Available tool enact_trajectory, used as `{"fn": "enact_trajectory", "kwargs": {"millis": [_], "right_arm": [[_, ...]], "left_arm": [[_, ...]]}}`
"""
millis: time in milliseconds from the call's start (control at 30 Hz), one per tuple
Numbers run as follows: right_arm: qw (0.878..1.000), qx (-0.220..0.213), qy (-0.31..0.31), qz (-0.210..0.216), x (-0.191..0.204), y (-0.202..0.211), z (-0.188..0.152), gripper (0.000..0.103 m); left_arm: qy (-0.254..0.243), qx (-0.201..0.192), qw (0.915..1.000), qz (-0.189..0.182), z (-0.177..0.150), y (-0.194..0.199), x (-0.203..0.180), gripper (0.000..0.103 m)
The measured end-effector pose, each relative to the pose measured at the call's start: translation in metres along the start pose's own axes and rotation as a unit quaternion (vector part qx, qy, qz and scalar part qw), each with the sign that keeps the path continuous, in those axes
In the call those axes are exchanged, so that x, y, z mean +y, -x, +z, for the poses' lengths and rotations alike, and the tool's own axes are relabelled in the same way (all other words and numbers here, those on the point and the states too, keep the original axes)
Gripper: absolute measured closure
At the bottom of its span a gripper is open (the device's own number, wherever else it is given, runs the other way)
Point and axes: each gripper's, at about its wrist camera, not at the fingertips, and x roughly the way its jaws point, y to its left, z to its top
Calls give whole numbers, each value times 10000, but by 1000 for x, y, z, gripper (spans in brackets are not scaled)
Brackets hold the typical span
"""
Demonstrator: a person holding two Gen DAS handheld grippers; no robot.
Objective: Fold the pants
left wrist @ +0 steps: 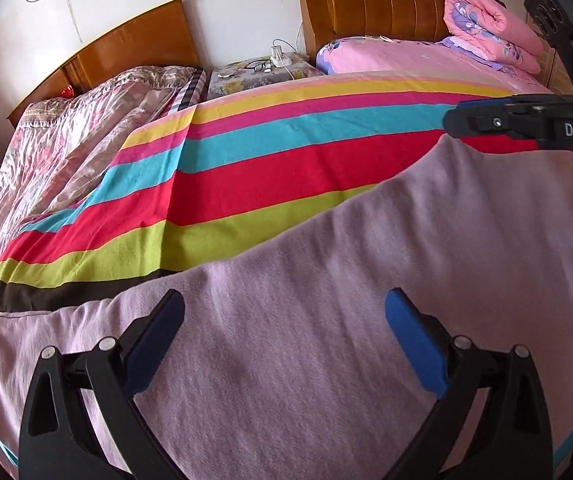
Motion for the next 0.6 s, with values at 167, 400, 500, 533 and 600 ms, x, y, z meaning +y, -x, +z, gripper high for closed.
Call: {"fn": "enact_trajectory", "kwargs": {"millis": [167, 400, 500, 533, 600], "right_arm": [[9913, 417, -576, -1107, -50, 41, -69, 23], [9809, 368, -1191, -1493, -104, 86, -134, 20], [9809, -8, -1197, -1531, -95, 116, -140, 19], [9815, -65, -1189, -1501, -92, 123, -144, 18], [9815, -7, -1095, -1569, -85, 128, -150, 17]], "left_arm": [[-327, -10, 9993, -183, 10, -6, -36, 3], [-703, 45, 9973, -220, 18, -19, -83, 3], [-749, -70, 9967, -306, 24, -12, -98, 3], [-789, -136, 9962, -330, 27, -9, -104, 3], [-894, -203, 9947, -459, 34, -7, -121, 3]]}}
